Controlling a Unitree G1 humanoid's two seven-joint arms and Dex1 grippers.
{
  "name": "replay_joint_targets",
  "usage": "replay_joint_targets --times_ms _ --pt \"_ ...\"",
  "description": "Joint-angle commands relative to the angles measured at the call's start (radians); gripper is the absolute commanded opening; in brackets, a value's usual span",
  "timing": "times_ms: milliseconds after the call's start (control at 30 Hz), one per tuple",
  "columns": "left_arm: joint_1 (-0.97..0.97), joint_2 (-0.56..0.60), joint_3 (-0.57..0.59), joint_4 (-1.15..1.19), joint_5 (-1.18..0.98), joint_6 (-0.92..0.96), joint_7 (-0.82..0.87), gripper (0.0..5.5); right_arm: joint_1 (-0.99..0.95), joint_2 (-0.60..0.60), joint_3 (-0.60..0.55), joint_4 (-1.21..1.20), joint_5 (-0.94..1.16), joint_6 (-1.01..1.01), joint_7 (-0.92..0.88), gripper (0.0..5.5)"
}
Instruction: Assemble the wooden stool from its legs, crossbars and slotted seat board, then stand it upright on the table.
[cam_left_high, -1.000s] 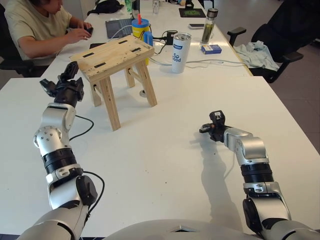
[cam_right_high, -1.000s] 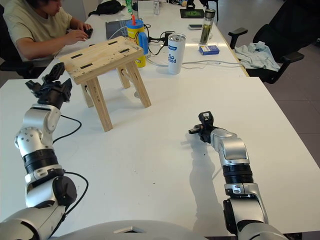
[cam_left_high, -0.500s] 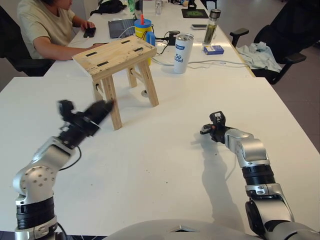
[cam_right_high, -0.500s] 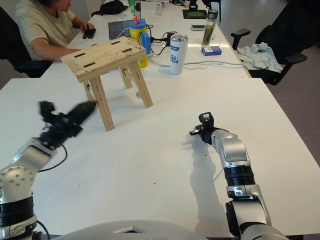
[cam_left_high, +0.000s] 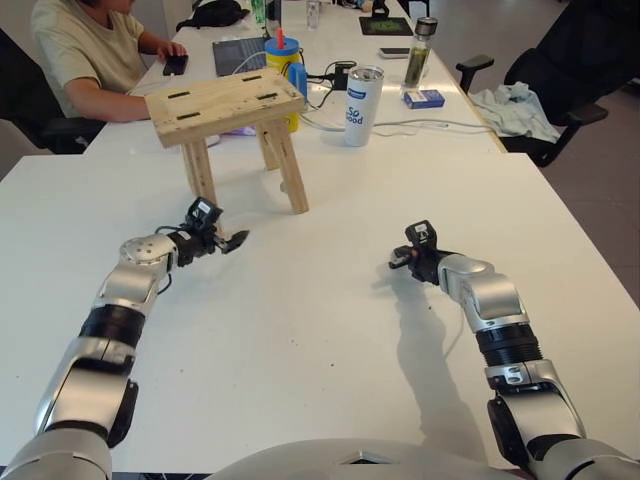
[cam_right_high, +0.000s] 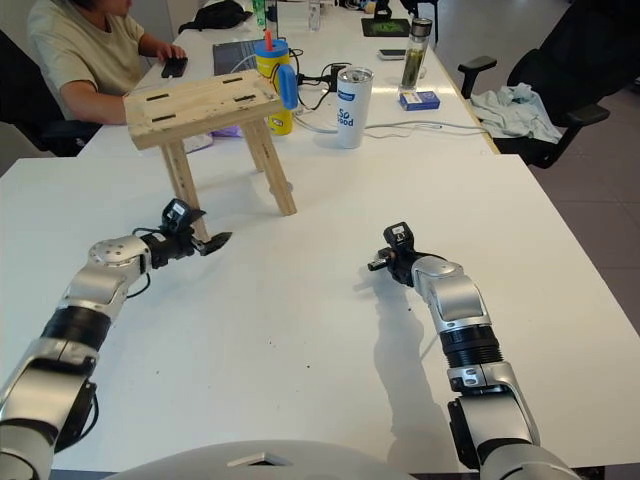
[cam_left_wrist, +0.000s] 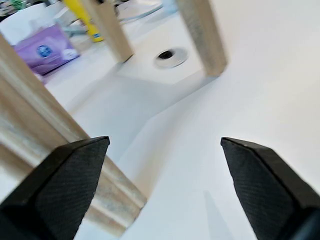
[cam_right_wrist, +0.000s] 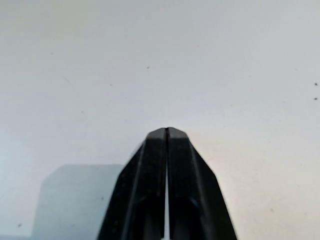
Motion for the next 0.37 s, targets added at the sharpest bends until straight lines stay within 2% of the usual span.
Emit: replay_joint_targets --times_ms 33,133,233,333,367 --pt "-0.308 0.156 -0.12 0.465 0.334 -0.061 0.409 4.15 -0.016 0.02 0.114 0.02 -0.034 0.047 0.057 0.0" --pt "-0.256 0.106 -0.046 0.464 0.29 -0.148 0.421 4.15 -0.02 0.023 0.089 0.016 -0.027 0.002 0.043 0.0" --pt "-0.163 0.033 0.077 0.413 0.199 -0.26 0.467 4.15 -0.025 0.05 0.007 0.011 -0.011 -0.157 0.003 0.0" --pt "0.07 -0.081 0.264 0.139 0.017 -0.336 0.55 4.15 -0.034 0.096 -0.072 0.004 -0.007 -0.33 -0.078 0.0" --pt "0.182 -0.132 0.295 -0.036 -0.01 -0.322 0.601 4.15 -0.033 0.115 -0.099 0.003 0.0 -0.376 -0.103 0.0"
